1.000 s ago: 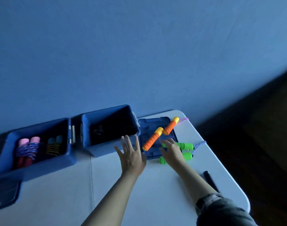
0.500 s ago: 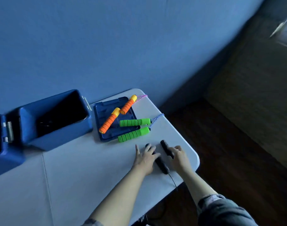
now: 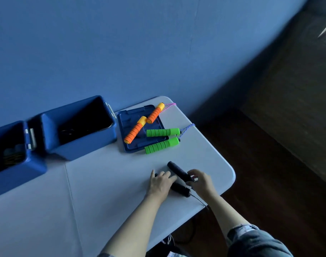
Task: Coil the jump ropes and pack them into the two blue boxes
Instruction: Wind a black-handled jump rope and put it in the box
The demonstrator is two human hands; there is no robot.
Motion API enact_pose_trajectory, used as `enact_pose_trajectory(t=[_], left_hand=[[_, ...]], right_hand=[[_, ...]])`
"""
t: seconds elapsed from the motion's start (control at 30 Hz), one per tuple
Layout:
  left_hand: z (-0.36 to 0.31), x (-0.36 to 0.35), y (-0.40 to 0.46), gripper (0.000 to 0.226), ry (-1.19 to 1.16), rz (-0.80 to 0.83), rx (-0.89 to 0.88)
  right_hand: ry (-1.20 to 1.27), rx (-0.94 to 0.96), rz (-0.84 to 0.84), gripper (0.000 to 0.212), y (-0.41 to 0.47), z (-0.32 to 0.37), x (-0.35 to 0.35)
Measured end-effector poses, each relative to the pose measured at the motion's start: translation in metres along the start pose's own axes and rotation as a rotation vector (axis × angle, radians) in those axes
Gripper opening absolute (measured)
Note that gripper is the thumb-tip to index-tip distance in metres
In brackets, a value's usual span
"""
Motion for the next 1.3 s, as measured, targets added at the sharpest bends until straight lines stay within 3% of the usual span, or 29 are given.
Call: enact_pose_trajectory(t=[0.3,0.53,0.7,0.83,0.93,1.0,1.1,1.3], left_hand=[[0.131,0.003,-0.114,0.034,-0.095,-0.024,0.208],[0.197,0.009,-0.2,0.038,-0.164,-0.17,0.311],[0.22,0.008,-0.223,0.043,-0.13,-0.079,0.33],[0.223,0.012,-0.219,0.05,-0.147,-0.022,0.393],[0.225,0.014,-0.215,0.05,-0.138,-0.001,0.398],[0.226,0.013,-0.214,0.045,-0.115,0.01,0.377],[0.225,0.012,-0.212,0.047,-0.097,0.008,0.365],[0.218,0.006,-0.21,0.058,-0.046,0.033,0.262]], right_hand=[[0.048,0.127,0.165,0.026,-0.052,0.104,-0.113],[0.022,0.262,0.301,0.034,-0.097,0.172,-0.2],[-0.038,0.324,0.376,0.036,-0.111,0.188,-0.225],[-0.142,0.398,0.357,0.055,-0.103,0.175,-0.215],[-0.371,0.514,0.411,0.074,-0.094,0.158,-0.207],[-0.37,0.507,0.444,0.061,-0.09,0.149,-0.204],[-0.26,0.435,0.339,0.026,-0.084,0.144,-0.2],[0.03,0.143,0.398,0.011,-0.076,0.146,-0.197]])
Point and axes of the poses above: each hand's wrist, its own y-axis towards the middle knuckle, its own x-axis out of the back of the hand, z = x × y, the point moved 4 cm from there along y, towards the middle knuckle, and after that the axes turned 9 degrees about -z, right-handed, at the moved point
